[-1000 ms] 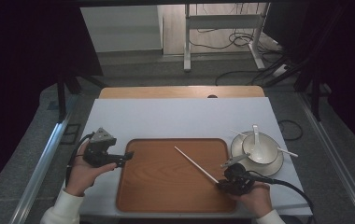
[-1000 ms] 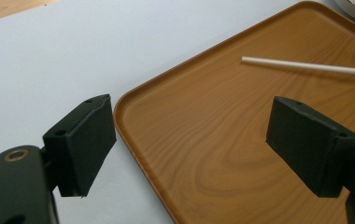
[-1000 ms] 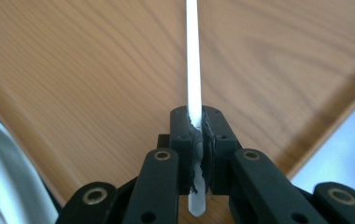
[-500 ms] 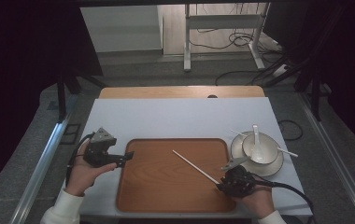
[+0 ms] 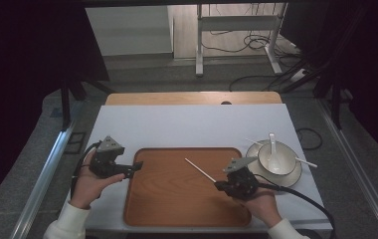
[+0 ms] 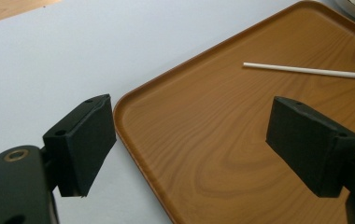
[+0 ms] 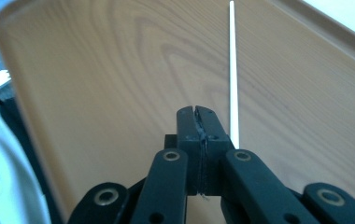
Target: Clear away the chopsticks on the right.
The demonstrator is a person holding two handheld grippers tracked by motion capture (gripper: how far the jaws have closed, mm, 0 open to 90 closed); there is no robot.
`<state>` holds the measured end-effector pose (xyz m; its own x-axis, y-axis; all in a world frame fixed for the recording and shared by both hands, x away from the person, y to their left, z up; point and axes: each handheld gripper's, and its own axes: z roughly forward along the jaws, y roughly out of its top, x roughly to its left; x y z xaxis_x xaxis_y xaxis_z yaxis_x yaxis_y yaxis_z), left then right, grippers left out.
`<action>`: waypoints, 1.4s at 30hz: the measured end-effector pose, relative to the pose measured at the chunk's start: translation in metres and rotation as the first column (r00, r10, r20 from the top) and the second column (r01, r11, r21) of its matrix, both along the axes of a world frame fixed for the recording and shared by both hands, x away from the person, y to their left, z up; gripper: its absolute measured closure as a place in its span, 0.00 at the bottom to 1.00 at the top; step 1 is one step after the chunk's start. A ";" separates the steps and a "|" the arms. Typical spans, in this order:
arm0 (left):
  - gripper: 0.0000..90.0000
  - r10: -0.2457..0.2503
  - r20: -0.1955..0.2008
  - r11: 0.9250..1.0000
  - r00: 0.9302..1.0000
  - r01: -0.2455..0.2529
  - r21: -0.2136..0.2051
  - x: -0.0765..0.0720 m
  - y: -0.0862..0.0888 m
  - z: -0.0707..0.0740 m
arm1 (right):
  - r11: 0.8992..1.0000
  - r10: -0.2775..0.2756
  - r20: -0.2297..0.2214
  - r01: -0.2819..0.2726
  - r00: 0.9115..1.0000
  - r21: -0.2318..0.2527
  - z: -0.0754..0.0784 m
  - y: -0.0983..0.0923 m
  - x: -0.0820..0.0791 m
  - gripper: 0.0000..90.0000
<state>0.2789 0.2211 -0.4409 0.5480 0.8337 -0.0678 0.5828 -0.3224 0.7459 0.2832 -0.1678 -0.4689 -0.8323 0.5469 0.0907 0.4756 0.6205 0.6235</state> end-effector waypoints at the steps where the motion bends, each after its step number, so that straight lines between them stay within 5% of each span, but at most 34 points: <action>1: 0.17 0.000 -0.001 1.000 1.000 0.000 0.000 0.000 0.000 0.000 | 1.000 -0.003 -0.001 0.003 1.000 -0.013 -0.002 0.005 0.004 1.00; 9: 0.17 0.003 -0.004 1.000 1.000 -0.003 -0.003 0.000 0.000 -0.001 | 0.998 -0.023 -0.008 0.022 1.000 -0.055 -0.022 0.036 0.039 1.00; 15: 0.17 0.002 -0.006 1.000 1.000 -0.002 -0.001 0.000 0.000 -0.002 | 0.997 -0.039 -0.040 0.036 0.998 -0.066 -0.036 0.043 0.054 1.00; 30: 0.17 0.000 0.003 1.000 1.000 0.000 -0.003 -0.001 0.002 0.000 | 0.985 -0.099 0.008 0.099 0.995 -0.138 -0.036 0.036 0.054 1.00; 37: 0.17 -0.002 0.004 1.000 1.000 0.002 -0.004 -0.001 0.002 0.000 | 0.972 -0.116 0.051 0.124 0.992 -0.198 -0.034 0.029 0.049 1.00; 42: 0.17 -0.006 0.003 1.000 1.000 0.006 -0.003 -0.001 0.001 0.000 | 0.970 -0.155 0.047 0.161 0.987 -0.184 -0.034 0.022 0.051 1.00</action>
<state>0.2780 0.2218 -0.4406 0.5529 0.8305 -0.0683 0.5785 -0.3235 0.7488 0.3340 -0.1462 -0.5029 -0.7350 0.6762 -0.0507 0.5586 0.6461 0.5201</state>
